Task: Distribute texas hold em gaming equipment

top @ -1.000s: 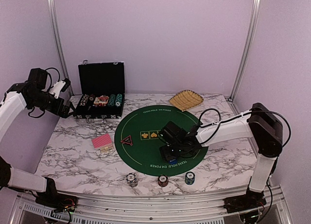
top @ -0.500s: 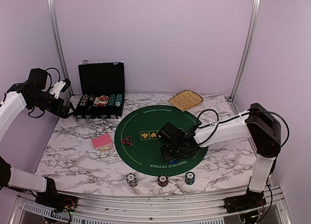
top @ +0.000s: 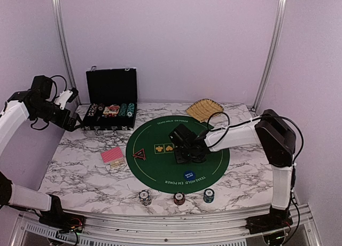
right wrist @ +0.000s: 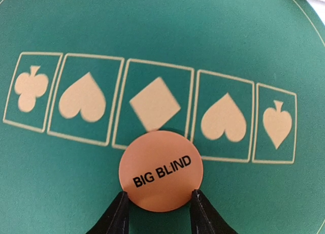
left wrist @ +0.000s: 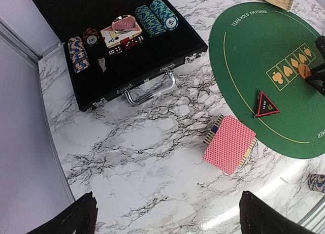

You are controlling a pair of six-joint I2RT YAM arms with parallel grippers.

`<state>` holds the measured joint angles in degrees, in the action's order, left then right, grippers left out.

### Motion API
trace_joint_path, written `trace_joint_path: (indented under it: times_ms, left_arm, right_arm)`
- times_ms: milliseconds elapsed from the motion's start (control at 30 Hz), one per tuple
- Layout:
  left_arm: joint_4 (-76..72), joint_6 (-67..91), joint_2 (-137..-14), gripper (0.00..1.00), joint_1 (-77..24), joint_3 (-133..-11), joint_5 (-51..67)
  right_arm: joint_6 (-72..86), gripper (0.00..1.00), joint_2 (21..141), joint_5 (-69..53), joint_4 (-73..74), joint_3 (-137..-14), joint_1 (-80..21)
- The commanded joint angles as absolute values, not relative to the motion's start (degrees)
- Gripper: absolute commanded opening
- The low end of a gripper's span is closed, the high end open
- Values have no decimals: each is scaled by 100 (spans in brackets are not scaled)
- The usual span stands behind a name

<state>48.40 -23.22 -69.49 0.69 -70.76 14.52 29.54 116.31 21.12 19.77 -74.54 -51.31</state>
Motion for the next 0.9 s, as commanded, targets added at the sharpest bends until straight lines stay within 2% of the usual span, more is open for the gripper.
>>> trace_joint_path:
  times_ms: [0, 367, 667, 800, 867]
  left_arm:
    - [5043, -2409, -6858, 99, 44, -7250, 1430]
    - [5071, -2426, -6938, 99, 44, -7329, 1319]
    - [5097, -2452, -6911, 99, 44, -7300, 1323]
    - [5123, -2454, -6870, 99, 44, -7293, 1334]
    - [5140, -2473, -6851, 99, 44, -7284, 1341]
  right_arm:
    - [2755, 39, 12068, 2412, 1945, -7927, -4749]
    - [2371, 39, 13199, 2232, 1944, -9482, -4225]
    - [2208, 39, 13677, 1950, 2012, -10294, -3877]
    - [1904, 44, 13614, 1648, 2002, -10362, -3894]
    - [1692, 51, 13420, 1510, 1973, -10259, -3900]
